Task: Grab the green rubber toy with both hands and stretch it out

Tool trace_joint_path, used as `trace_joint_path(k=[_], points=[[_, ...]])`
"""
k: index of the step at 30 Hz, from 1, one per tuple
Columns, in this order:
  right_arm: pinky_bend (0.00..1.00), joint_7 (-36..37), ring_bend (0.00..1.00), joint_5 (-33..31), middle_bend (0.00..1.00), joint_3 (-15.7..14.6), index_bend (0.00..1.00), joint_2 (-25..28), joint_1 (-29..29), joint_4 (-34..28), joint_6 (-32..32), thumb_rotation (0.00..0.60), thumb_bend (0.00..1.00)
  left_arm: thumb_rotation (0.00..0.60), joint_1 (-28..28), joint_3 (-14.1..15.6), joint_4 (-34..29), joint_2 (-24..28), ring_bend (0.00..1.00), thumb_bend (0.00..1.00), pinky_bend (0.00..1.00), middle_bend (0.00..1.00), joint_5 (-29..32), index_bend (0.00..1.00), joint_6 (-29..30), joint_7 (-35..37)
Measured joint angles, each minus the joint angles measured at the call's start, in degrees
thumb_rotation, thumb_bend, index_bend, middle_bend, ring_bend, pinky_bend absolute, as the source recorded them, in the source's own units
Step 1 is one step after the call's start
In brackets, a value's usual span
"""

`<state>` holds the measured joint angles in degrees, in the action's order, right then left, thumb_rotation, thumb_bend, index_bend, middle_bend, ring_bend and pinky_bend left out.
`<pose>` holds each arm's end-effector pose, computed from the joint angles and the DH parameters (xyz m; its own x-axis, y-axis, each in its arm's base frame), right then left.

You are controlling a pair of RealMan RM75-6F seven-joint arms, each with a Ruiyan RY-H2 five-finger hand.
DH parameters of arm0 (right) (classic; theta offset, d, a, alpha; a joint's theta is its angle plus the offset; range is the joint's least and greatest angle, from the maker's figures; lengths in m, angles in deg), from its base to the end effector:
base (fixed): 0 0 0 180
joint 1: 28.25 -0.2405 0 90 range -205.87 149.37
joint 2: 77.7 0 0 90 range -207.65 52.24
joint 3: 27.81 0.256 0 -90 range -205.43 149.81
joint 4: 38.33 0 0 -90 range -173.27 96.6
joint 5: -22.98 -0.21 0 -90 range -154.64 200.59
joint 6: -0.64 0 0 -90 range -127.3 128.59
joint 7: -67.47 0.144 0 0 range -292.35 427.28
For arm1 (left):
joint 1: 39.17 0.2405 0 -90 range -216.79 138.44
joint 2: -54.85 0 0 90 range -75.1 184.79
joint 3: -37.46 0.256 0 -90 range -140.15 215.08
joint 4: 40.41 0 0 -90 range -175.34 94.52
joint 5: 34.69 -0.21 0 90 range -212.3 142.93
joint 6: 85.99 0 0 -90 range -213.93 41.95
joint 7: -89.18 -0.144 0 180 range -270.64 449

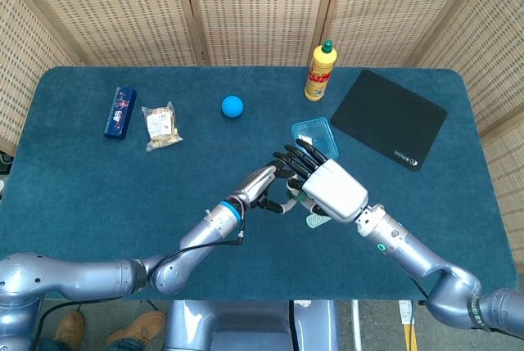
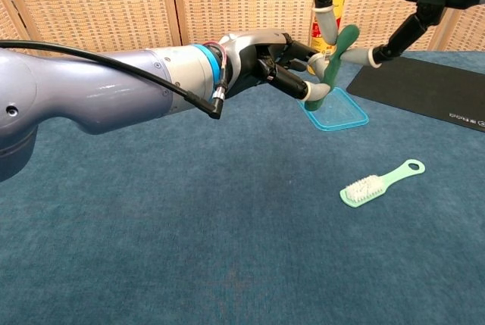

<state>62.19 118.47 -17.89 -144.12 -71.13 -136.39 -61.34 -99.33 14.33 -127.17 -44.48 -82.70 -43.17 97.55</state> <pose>-0.0934 -0.3210 0.0959 0.4897 0.0498 0.8704 -0.5743 -0.7328 0.3650 0.0184 0.3483 -0.0689 -0.2263 0.6548 0.7211 0.8706 -0.1961 0.4513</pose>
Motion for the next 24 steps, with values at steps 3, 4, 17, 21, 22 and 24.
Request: trace_joint_path(k=[3, 4, 17, 21, 22, 24], points=[[0.0, -0.46, 0.0, -0.11, 0.16, -0.13, 0.57, 0.18, -0.01, 0.13, -0.05, 0.6, 0.5, 0.6, 0.08, 0.04, -0.14, 0.1, 0.0, 0.48, 0.0, 0.0, -0.13, 0.76, 0.0, 0.05], [0.0, -0.57, 0.0, -0.15, 0.16, -0.17, 0.57, 0.23, 0.0, 0.21, -0.1, 0.6, 0.5, 0.6, 0.1, 0.06, -0.16, 0.15, 0.0, 0.48, 0.0, 0.0, -0.18, 0.76, -0.01, 0.07], [0.0, -2.75, 0.0, 0.28, 0.29, -0.79, 0.68, 0.43, 0.22, 1.58, -0.99, 0.6, 0.62, 0.6, 0.35, 0.17, 0.03, 0.27, 0.0, 0.48, 0.0, 0.0, -0.69, 0.76, -0.32, 0.67], [0.0, -2.82, 0.0, 1.77, 0.35, -0.93, 0.73, 0.23, 0.27, 2.8, -2.36, 0.6, 0.64, 0.6, 0.47, 0.18, 0.32, 0.29, 0.0, 0.48, 0.0, 0.0, -0.71, 0.76, -0.33, 0.88], [0.0, -2.68, 0.0, 2.47, 0.35, -1.01, 0.74, 0.15, 0.29, 3.43, -3.01, 0.6, 0.64, 0.6, 0.48, 0.17, 0.4, 0.3, 0.0, 0.48, 0.0, 0.0, -0.7, 0.76, -0.36, 0.93], [0.0, -2.4, 0.0, 3.55, 0.37, -1.18, 0.75, 0.04, 0.35, 4.42, -4.03, 0.6, 0.64, 0.6, 0.5, 0.17, 0.51, 0.3, 0.0, 0.48, 0.0, 0.0, -0.69, 0.76, -0.44, 1.02]])
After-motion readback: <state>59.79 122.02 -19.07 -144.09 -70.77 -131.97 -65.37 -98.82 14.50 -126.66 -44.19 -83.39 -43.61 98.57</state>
